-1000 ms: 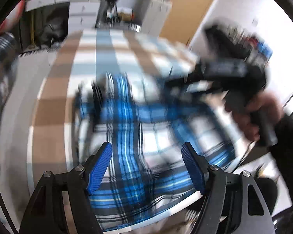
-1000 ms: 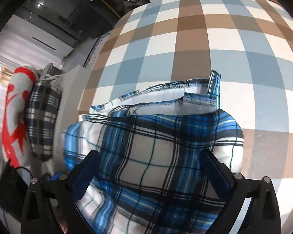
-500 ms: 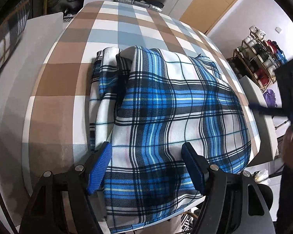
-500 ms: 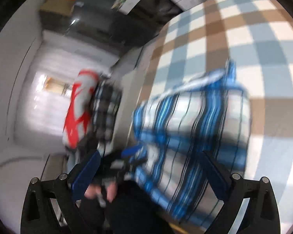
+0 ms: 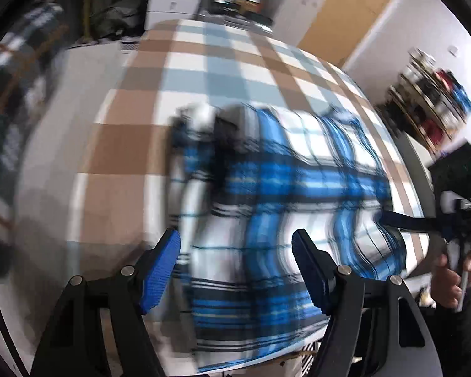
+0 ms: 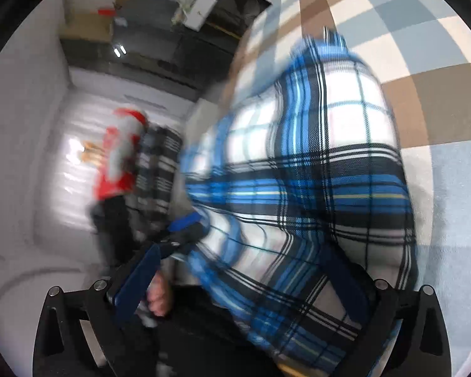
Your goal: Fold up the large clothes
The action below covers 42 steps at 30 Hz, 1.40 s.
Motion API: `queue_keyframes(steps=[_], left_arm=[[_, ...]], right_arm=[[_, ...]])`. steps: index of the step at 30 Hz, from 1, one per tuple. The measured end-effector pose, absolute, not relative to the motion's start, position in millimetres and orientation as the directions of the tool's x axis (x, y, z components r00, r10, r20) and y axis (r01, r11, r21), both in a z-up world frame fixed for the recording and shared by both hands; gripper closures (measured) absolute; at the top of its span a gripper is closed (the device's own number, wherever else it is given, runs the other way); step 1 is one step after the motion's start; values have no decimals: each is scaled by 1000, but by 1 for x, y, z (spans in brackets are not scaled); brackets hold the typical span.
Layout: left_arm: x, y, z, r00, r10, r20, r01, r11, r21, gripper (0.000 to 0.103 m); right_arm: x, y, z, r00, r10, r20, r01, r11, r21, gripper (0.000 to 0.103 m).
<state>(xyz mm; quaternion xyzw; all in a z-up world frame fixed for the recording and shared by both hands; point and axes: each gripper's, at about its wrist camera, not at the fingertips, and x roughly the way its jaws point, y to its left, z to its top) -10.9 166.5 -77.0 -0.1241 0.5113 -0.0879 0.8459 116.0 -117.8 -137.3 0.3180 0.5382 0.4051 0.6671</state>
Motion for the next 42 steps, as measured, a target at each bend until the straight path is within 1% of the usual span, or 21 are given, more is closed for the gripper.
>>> queue_keyframes(steps=[1, 2, 4, 6, 7, 9, 11, 13, 14, 16, 17, 18, 19, 21, 22, 27, 31, 35, 37, 40, 42], left_arm=[[-10, 170, -77, 457, -278, -845, 14, 952, -305, 34], [-5, 174, -79, 433, -291, -853, 7, 948, -319, 34], [3, 177, -86, 373, -283, -884, -17, 950, -312, 34], [15, 178, -98, 300, -307, -903, -26, 944, -330, 34], [18, 178, -102, 282, -322, -904, -30, 939, -344, 34], [24, 178, -108, 252, -364, -896, -36, 922, -385, 28], [30, 174, -111, 218, -404, -888, -26, 907, -420, 25], [32, 169, -110, 205, -409, -889, -14, 907, -421, 25], [34, 165, -110, 196, -405, -893, -1, 911, -413, 24], [39, 156, -111, 177, -414, -893, 30, 909, -415, 24], [40, 151, -111, 169, -423, -890, 41, 905, -423, 24], [43, 147, -111, 164, -423, -891, 50, 906, -421, 24], [49, 142, -110, 160, -422, -893, 56, 907, -418, 24], [56, 128, -109, 149, -404, -902, 80, 915, -396, 24], [59, 124, -109, 149, -400, -904, 84, 916, -392, 24], [80, 78, -110, 148, -426, -893, 139, 903, -407, 24], [94, 40, -110, 150, -447, -882, 204, 887, -415, 24], [103, 8, -107, 221, -374, -901, 253, 914, -317, 24], [104, 6, -106, 247, -345, -906, 257, 924, -282, 24], [100, 15, -103, 267, -338, -902, 245, 930, -276, 24], [98, 26, -98, 293, -346, -891, 218, 932, -290, 24]], right_arm=[[117, -128, -133, 116, 894, -432, -191, 447, 874, 0], [116, -136, -129, 149, 892, -427, -194, 450, 872, 0], [119, -152, -124, 207, 841, -500, -203, 537, 818, 0], [126, -157, -133, 232, 761, -606, -182, 646, 741, 0], [128, -156, -140, 218, 750, -624, -172, 659, 732, 0], [131, -150, -153, 169, 738, -653, -155, 674, 722, 0], [130, -139, -151, 169, 724, -669, -194, 690, 698, 0], [129, -132, -149, 152, 713, -685, -217, 700, 680, 0], [130, -126, -151, 132, 723, -678, -218, 688, 692, 0], [131, -116, -150, 114, 722, -682, -229, 687, 689, 3], [129, -118, -151, 121, 707, -696, -235, 702, 672, 16], [129, -117, -151, 135, 678, -723, -239, 730, 640, 24], [127, -120, -152, 146, 657, -739, -241, 748, 618, 41], [129, -126, -155, 147, 649, -747, -237, 756, 610, 56], [131, -132, -158, 142, 661, -737, -223, 746, 627, 61], [131, -161, -149, 214, 624, -751, -193, 781, 594, 63], [133, -208, -142, 301, 599, -742, -116, 795, 595, 64], [132, -238, -143, 366, 562, -741, -76, 812, 578, 62], [131, -237, -143, 387, 541, -747, -88, 828, 554, 61], [130, -229, -141, 405, 512, -757, -121, 851, 511, 55], [129, -225, -140, 428, 491, -759, -141, 866, 480, 54]])
